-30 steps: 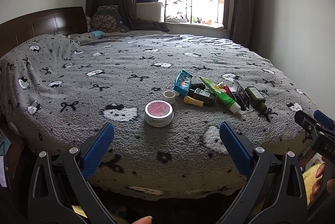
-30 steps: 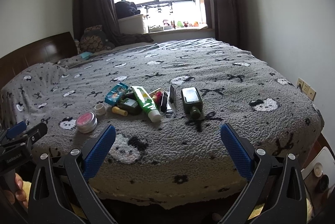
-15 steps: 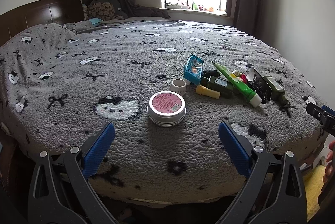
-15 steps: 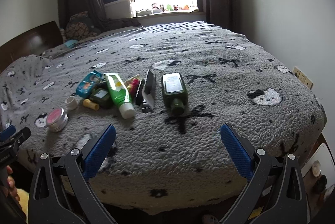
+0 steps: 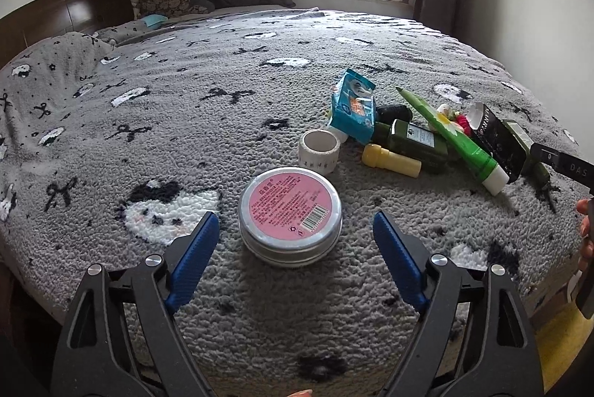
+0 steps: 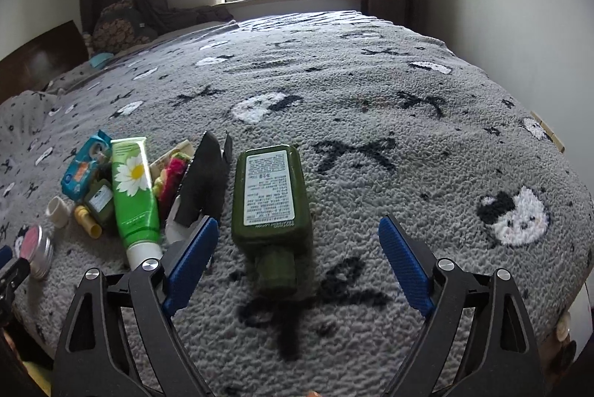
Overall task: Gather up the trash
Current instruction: 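Grasp the pink-lidded tin with the left tool while the right tool grasps the green lotion bottle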
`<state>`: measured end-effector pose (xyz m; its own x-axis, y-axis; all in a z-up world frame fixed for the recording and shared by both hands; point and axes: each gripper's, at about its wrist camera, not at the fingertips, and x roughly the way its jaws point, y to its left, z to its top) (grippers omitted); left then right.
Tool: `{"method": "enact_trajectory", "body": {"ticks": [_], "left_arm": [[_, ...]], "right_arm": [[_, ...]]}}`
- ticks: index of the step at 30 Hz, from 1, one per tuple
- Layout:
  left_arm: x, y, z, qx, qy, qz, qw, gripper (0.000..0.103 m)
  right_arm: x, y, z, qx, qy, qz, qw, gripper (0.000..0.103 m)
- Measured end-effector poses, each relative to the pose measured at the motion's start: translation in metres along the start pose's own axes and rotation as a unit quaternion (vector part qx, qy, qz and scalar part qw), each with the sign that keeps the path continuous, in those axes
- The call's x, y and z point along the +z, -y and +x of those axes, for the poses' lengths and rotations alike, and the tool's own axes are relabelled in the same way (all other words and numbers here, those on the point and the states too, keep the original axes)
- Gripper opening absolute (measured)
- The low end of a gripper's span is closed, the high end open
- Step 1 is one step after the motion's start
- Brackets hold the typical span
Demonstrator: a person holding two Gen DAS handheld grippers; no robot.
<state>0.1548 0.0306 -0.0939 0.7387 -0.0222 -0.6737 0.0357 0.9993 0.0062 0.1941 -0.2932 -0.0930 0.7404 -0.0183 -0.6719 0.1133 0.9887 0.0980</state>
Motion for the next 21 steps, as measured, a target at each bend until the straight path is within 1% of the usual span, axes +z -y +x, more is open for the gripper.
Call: {"method": "enact_trajectory", "body": {"ticks": [3,6,8,9,11,12,14,16,17,21], "left_arm": [[0.004,-0.005,0.016,0.008,-0.015,-0.007,0.9998,0.08],[0.005,-0.007,0.029,0.009,-0.031,-0.008,0.9994,0.079],[0.006,-0.008,0.038,0.005,-0.04,-0.007,0.9992,0.078],[0.006,-0.008,0.042,0.002,-0.043,-0.007,0.999,0.076],[0.006,-0.008,0.049,-0.004,-0.047,-0.007,0.9988,0.07],[0.006,-0.007,0.051,-0.002,-0.046,-0.004,0.9989,0.067],[0.008,-0.004,0.054,0.004,-0.044,0.005,0.999,0.067],[0.01,-0.002,0.056,0.007,-0.045,0.007,0.9989,0.067],[0.01,-0.002,0.057,0.008,-0.047,0.006,0.9988,0.067],[0.01,-0.002,0.056,0.005,-0.047,0.008,0.9989,0.067]], "right_arm": [[0.005,-0.001,0.014,0.016,-0.014,0.0,1.0,0.087],[0.01,-0.005,0.029,0.021,-0.026,-0.003,0.999,0.086],[0.012,-0.008,0.04,0.015,-0.039,-0.006,0.999,0.082],[0.012,-0.009,0.044,0.013,-0.045,-0.006,0.999,0.079],[0.013,-0.009,0.052,0.015,-0.053,-0.005,0.998,0.078],[0.014,-0.009,0.055,0.018,-0.055,-0.002,0.998,0.075],[0.016,-0.005,0.056,0.022,-0.056,0.007,0.998,0.068],[0.018,-0.003,0.057,0.026,-0.055,0.01,0.998,0.055],[0.017,-0.003,0.056,0.026,-0.055,0.008,0.998,0.052],[0.014,-0.006,0.049,0.015,-0.054,-0.007,0.998,0.052]]}}
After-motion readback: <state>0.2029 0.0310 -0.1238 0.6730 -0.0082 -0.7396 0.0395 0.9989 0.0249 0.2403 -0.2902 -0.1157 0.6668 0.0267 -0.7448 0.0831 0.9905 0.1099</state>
